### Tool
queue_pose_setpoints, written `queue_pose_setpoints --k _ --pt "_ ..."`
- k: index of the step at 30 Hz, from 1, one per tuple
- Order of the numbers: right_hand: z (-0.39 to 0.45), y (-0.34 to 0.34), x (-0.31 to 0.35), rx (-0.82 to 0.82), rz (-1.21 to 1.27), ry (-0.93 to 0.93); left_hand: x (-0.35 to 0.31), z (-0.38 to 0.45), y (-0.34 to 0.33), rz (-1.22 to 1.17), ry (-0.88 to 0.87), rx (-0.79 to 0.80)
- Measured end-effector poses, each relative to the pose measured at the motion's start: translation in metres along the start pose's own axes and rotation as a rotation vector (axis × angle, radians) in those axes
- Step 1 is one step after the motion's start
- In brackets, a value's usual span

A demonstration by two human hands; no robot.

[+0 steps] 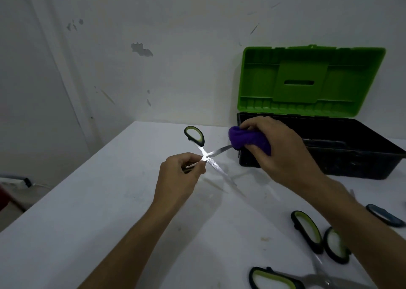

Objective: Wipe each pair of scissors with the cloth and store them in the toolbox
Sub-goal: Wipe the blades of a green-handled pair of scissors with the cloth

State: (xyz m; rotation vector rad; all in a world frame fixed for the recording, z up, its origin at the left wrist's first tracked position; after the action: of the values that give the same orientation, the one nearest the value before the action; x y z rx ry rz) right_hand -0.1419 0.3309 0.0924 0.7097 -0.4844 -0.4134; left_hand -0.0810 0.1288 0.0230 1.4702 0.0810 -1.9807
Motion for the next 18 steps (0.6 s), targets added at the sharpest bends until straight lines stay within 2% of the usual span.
queue_pose_setpoints --k 2,4,6,8,11,14,18 --pt "-0.003 -0.006 0.006 0.008 -0.151 0.098 0.000 0.000 -0.001 0.021 -0.004 -0.001" --pt "-0.005 -0.015 0.010 0.014 -0.195 0.130 0.000 -0.001 -0.003 0.020 0.007 0.011" --pt "-0.003 -0.017 0.006 -0.045 -0.135 0.038 0.001 -0.001 -0.003 -0.076 0.071 0.036" --pt "0.001 -0.010 -0.006 -0.122 -0.027 -0.131 0.003 0.000 -0.001 -0.163 0.135 0.045" --pt "0.001 0.004 -0.022 -0.192 -0.032 -0.263 0.006 0.003 0.004 -0.126 0.132 0.009" --pt "-0.001 0.007 -0.019 -0.195 -0.065 -0.211 0.004 0.002 0.003 -0.028 0.067 0.010" --pt "-0.005 -0.016 -0.001 0.011 -0.134 -0.026 -0.003 -0.004 -0.005 0.076 0.003 0.048"
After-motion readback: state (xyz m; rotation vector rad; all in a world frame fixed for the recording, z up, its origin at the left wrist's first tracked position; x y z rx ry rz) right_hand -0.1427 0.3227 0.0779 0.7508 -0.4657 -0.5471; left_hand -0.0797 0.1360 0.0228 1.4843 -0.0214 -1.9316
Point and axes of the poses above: each hand's wrist, its own z-axis towards the middle knuckle, its own y-axis out of the back of the hand, x = y × z, the point moved 3 cm from there along z, towards the middle knuckle, and after that the axes turned 2 degrees about -z, right-handed, at the moved point
